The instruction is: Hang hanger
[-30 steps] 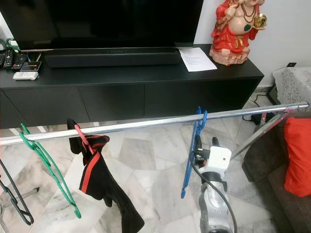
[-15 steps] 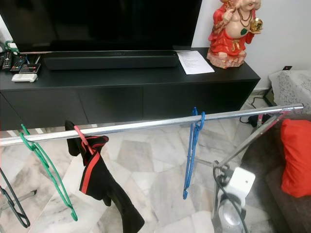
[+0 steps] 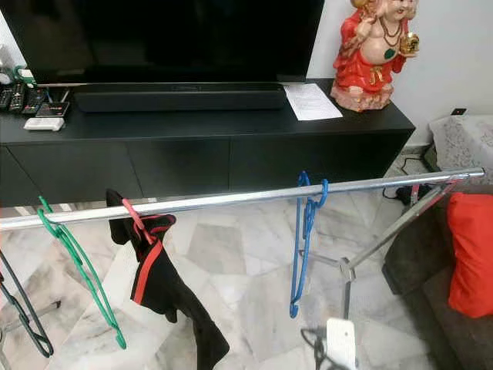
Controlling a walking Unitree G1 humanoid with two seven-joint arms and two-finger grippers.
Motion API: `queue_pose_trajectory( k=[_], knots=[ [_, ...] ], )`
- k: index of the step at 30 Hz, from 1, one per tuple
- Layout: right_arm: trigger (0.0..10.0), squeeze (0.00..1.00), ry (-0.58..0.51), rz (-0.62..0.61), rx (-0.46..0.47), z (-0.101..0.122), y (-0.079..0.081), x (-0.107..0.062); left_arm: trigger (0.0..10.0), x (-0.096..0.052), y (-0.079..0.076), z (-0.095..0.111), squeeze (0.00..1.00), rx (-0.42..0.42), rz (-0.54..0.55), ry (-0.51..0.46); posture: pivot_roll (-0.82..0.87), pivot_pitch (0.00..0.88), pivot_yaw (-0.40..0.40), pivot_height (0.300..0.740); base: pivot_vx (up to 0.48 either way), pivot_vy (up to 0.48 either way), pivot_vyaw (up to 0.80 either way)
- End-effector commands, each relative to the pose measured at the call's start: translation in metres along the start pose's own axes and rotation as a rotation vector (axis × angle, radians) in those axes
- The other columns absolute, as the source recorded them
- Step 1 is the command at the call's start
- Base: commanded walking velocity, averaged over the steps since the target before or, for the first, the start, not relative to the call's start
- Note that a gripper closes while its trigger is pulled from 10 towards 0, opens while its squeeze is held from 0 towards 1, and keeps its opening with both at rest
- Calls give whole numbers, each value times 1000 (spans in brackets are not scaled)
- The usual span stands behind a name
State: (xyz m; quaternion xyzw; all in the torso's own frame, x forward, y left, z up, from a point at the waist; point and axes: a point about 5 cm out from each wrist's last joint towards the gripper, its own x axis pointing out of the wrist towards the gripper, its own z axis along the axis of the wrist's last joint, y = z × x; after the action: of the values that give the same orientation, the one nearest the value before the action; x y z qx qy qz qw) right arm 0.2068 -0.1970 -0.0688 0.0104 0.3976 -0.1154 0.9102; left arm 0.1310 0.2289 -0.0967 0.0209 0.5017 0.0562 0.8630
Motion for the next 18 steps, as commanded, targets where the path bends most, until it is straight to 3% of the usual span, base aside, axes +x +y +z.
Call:
queue_pose_trajectory(
  k=[1,9,11,13,16,18],
  knots=[
    [10000,0,35,-7,32,-7,-1,-1,10000,-2,-5,-13,0,-13,-12,42,32,167,-79,740,0,0,0],
    [10000,0,77,76,-1,-18,10,-4,10000,-2,-4,-13,0,-10,-14,42,33,175,-76,740,0,0,0],
    [10000,0,68,58,11,-17,5,-4,10000,-2,-4,-13,0,-10,-15,41,33,176,-75,740,0,0,0],
    [10000,0,76,-23,118,-16,-9,-3,10000,-2,-4,-12,0,-12,-15,40,32,180,-74,740,-242,0,0],
    [10000,0,88,-1,38,-17,-13,-3,10000,-2,-5,-12,0,-12,-17,40,23,181,-78,740,-251,0,0],
    [10000,0,93,-1,43,-19,-14,-3,10000,-2,-5,-12,0,-14,-17,40,23,181,-78,740,-251,0,0]
  ],
)
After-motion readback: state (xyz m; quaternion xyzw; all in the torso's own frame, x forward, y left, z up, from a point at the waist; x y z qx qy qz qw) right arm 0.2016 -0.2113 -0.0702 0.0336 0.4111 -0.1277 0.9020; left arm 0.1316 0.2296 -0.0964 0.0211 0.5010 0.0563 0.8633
